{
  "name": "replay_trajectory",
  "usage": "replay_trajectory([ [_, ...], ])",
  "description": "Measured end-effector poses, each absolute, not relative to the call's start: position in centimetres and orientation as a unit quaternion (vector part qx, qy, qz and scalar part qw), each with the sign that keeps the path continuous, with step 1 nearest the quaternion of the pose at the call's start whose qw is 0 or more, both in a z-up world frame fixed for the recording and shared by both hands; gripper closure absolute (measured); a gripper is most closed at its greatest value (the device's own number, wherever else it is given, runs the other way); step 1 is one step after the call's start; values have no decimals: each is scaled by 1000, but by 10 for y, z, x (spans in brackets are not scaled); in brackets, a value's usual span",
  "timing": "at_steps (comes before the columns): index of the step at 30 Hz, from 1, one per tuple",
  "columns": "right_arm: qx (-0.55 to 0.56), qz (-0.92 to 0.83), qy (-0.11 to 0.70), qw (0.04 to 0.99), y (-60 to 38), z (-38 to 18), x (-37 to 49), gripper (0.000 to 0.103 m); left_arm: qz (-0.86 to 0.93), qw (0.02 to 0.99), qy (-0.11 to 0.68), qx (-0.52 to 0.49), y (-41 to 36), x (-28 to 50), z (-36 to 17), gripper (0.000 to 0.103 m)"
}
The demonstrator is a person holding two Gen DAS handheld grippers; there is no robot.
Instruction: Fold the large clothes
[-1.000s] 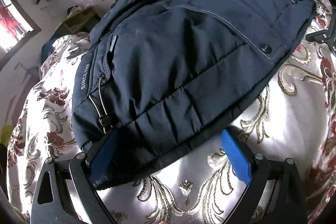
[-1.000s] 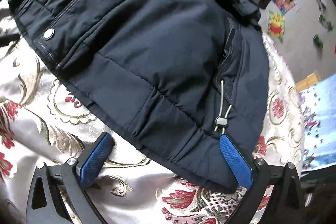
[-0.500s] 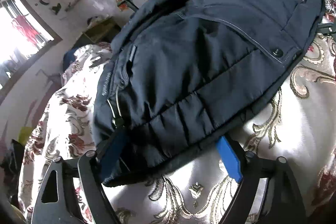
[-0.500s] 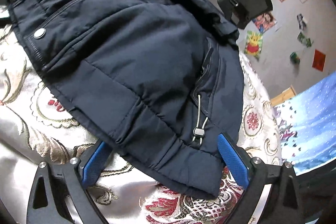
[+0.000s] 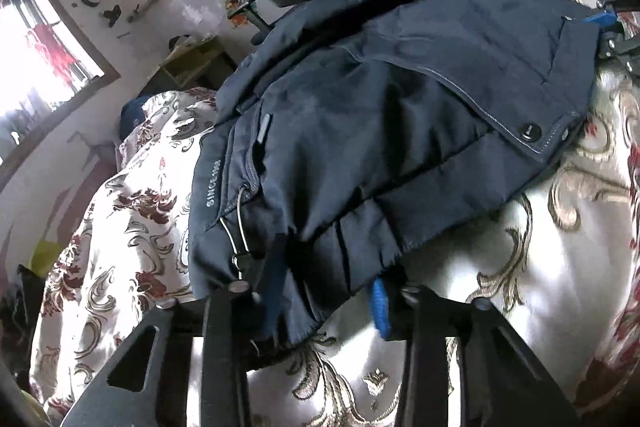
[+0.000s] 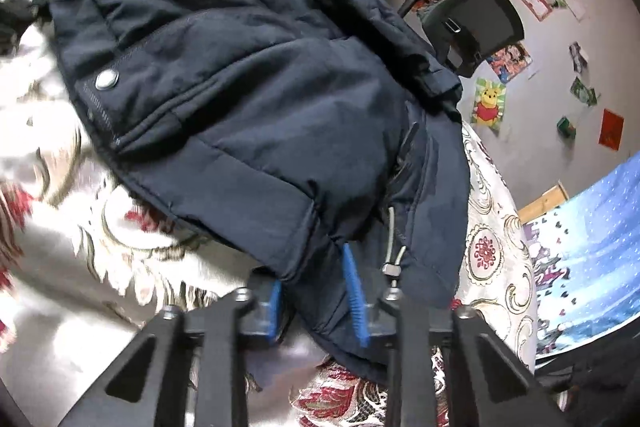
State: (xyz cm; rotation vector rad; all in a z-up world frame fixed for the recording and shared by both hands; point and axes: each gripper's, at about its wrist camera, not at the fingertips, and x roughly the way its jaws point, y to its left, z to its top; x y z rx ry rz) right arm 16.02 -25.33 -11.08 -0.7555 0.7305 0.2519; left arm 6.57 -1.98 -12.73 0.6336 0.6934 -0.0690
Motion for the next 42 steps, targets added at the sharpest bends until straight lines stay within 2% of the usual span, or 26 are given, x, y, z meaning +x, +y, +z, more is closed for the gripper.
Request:
replay_trajectory([
  [2,-334,119,347,868,-253,-97,164,91,-37,894,336,293,-19,69,-122,81],
  [8,-262,120,319,903,-248,-37,180,93,-47,914,319,245,-14,85,-84,92],
  [20,-157,96,228,956,-261,62,209,97,-46,960,210,181,-5,111,39,96],
  [30,-132,93,103,981,-266,141,182,98,-33,985,114,129,13,100,138,99],
  [37,-130,99,45,985,-263,180,167,98,-26,986,87,140,19,89,173,99],
  [42,-164,107,34,980,-250,195,194,98,-15,985,103,136,27,121,182,99],
])
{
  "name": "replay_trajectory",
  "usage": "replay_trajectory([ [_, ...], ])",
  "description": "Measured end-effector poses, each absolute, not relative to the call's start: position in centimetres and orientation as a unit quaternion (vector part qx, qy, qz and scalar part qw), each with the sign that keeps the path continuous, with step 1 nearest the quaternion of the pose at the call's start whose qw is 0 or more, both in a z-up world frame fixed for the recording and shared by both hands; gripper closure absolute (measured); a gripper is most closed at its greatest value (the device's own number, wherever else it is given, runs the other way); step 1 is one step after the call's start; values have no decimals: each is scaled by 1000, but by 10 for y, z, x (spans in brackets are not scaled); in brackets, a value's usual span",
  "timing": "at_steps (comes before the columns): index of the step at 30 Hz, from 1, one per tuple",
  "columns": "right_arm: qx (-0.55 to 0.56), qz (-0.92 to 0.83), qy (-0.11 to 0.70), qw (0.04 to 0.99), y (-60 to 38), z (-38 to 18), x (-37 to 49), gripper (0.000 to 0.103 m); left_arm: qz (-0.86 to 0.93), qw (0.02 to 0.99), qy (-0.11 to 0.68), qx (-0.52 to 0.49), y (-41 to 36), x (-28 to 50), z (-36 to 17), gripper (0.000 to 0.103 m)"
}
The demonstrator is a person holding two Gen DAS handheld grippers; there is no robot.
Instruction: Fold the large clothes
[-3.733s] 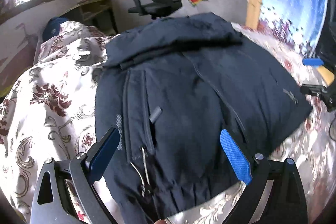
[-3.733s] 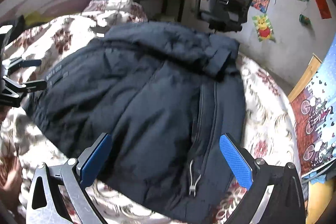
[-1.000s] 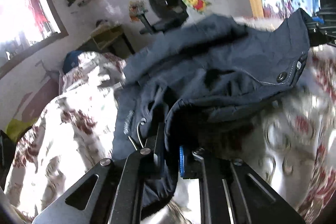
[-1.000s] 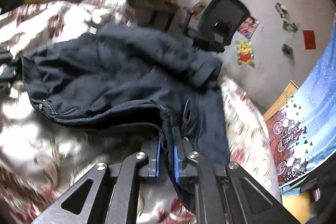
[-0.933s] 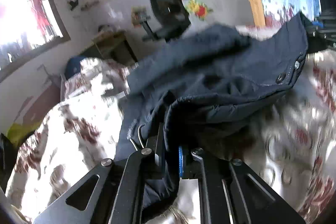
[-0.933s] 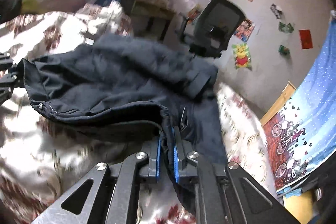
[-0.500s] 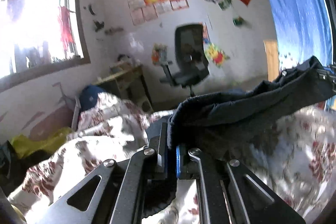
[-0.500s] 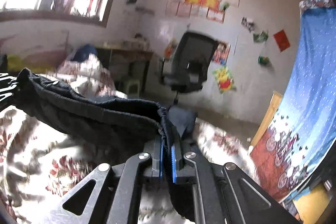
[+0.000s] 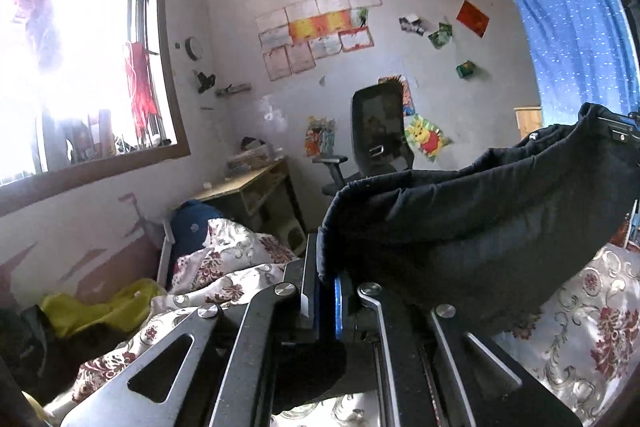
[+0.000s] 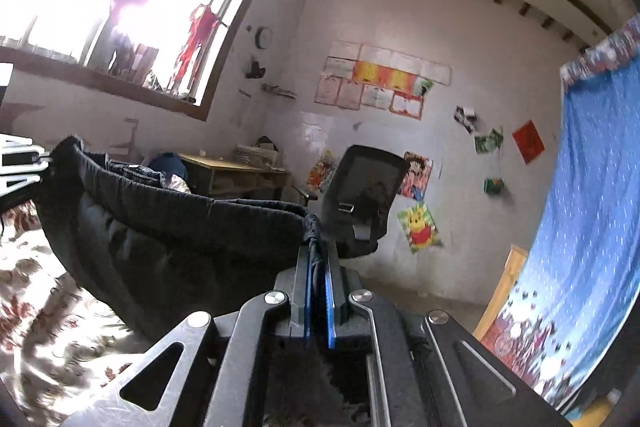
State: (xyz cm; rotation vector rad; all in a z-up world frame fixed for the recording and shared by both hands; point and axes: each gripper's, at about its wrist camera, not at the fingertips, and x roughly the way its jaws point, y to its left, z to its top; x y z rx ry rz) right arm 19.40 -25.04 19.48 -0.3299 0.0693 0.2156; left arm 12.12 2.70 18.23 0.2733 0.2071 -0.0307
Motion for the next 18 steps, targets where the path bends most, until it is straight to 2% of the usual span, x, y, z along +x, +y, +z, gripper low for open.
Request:
replay_trajectory([
  [8,-200,114,108,967,-227,203,291,98,-1,980,176,92,32,200,184,99],
  [18,-205,72,183,959,-219,159,391,98,10,963,225,149,10,276,150,99],
])
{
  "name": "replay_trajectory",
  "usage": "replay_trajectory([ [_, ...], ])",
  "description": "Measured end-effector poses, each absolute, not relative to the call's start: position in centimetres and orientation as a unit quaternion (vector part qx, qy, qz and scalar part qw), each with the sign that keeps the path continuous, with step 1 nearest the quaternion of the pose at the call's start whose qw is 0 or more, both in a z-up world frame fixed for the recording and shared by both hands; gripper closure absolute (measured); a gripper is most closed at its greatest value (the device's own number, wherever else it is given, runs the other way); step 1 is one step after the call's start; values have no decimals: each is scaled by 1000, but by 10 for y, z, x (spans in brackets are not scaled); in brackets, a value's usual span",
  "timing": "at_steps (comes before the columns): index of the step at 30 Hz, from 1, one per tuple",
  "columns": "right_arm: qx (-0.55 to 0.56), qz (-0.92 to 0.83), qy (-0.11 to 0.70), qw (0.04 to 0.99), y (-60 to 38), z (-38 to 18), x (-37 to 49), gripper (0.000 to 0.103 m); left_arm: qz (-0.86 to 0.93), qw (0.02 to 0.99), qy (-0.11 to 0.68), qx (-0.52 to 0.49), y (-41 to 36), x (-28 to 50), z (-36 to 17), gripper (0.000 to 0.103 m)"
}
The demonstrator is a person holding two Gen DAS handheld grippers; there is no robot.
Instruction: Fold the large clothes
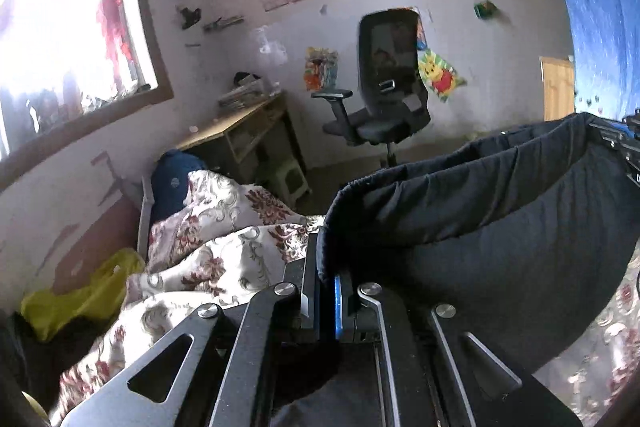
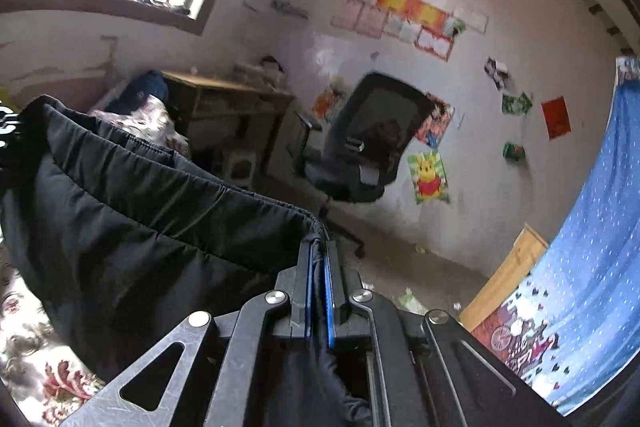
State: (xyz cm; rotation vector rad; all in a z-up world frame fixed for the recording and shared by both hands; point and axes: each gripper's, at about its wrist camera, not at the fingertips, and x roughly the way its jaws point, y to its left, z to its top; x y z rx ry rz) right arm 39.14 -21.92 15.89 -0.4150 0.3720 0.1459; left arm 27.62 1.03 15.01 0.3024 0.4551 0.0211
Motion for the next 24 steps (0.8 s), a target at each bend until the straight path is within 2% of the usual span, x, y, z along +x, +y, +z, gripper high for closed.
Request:
replay_trajectory([
  [4,-189,48,203,960,-224,137,418,98,10,962,214,170,4,298,128,99],
  [16,-192,35,238,951,-212,92,478,98,10,960,260,100,36,373,81,99],
  [21,-194,41,219,955,-214,69,485,98,-2,959,275,71,44,386,62,99],
  [24,-206,36,226,951,-212,54,493,98,-2,957,275,87,35,392,56,99],
])
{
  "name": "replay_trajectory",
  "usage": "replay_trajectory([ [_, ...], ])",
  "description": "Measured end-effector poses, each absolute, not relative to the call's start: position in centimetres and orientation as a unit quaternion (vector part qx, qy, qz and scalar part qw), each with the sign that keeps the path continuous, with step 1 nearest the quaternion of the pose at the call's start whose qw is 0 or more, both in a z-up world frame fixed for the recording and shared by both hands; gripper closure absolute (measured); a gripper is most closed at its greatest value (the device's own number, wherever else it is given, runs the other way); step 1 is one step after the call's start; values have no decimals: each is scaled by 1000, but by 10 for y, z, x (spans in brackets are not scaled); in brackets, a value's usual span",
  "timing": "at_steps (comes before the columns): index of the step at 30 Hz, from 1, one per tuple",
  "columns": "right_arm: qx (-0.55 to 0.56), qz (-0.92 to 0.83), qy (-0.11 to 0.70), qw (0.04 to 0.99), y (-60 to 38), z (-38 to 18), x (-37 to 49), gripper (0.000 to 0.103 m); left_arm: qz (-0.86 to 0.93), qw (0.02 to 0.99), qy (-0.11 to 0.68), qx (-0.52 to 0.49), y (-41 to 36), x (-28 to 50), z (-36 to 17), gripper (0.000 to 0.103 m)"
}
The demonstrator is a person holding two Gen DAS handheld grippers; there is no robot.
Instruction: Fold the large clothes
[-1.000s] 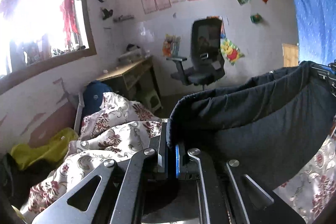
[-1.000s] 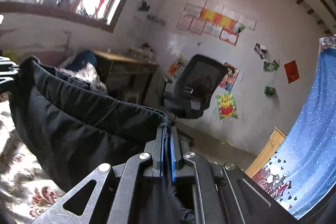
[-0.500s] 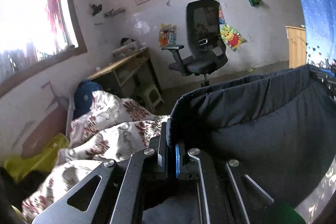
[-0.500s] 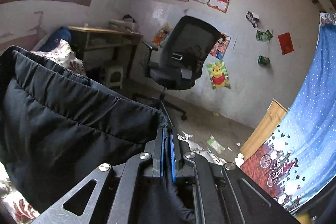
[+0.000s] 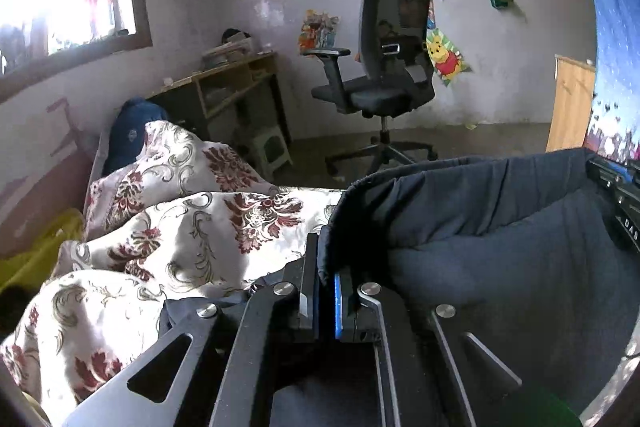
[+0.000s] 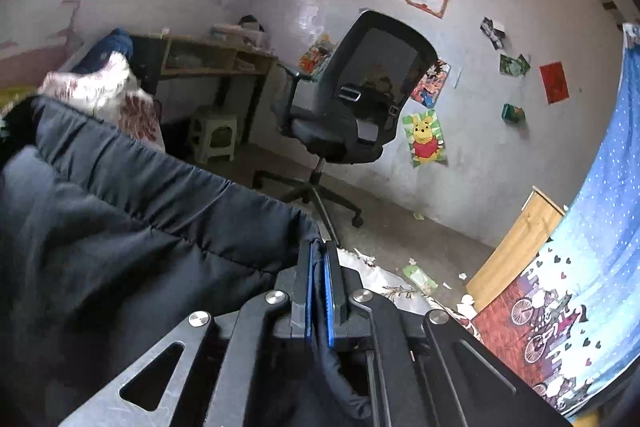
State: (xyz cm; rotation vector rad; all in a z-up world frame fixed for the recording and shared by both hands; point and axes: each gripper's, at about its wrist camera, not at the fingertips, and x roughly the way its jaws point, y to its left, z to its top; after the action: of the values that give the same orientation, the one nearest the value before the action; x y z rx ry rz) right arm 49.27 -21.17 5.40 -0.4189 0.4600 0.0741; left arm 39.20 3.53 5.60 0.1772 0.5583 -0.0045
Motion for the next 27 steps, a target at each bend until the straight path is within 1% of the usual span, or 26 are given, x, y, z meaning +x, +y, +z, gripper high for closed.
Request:
replay_trajectory([
  [7,-185,30,245,951,-211,41,511,97,-5,952,300,65,39,411,42,98],
  [9,-184,31,248,951,-211,38,512,95,-8,953,296,62,41,409,42,95],
  [10,-185,29,249,950,-211,38,513,93,-12,954,293,61,40,407,43,92],
  [12,-181,34,244,952,-212,39,512,83,-24,957,284,57,41,402,46,81],
  [13,-180,36,240,953,-213,40,510,67,-31,959,277,55,42,398,48,66],
  [14,-179,38,234,955,-214,42,506,47,-34,961,270,53,41,394,51,45],
  [16,-178,43,216,959,-215,47,497,34,-32,968,246,49,42,381,58,28],
  [18,-185,50,211,958,-215,50,489,31,-46,969,240,46,42,372,62,28],
  [20,-193,63,207,957,-217,54,479,19,-59,967,245,44,42,363,66,28],
  [22,-200,81,197,956,-220,58,463,12,-70,964,253,41,43,352,67,28],
  [24,-203,103,200,953,-223,58,448,11,-97,958,268,30,45,341,66,28],
  [27,-197,149,234,940,-227,51,425,10,-141,945,293,26,41,322,59,28],
])
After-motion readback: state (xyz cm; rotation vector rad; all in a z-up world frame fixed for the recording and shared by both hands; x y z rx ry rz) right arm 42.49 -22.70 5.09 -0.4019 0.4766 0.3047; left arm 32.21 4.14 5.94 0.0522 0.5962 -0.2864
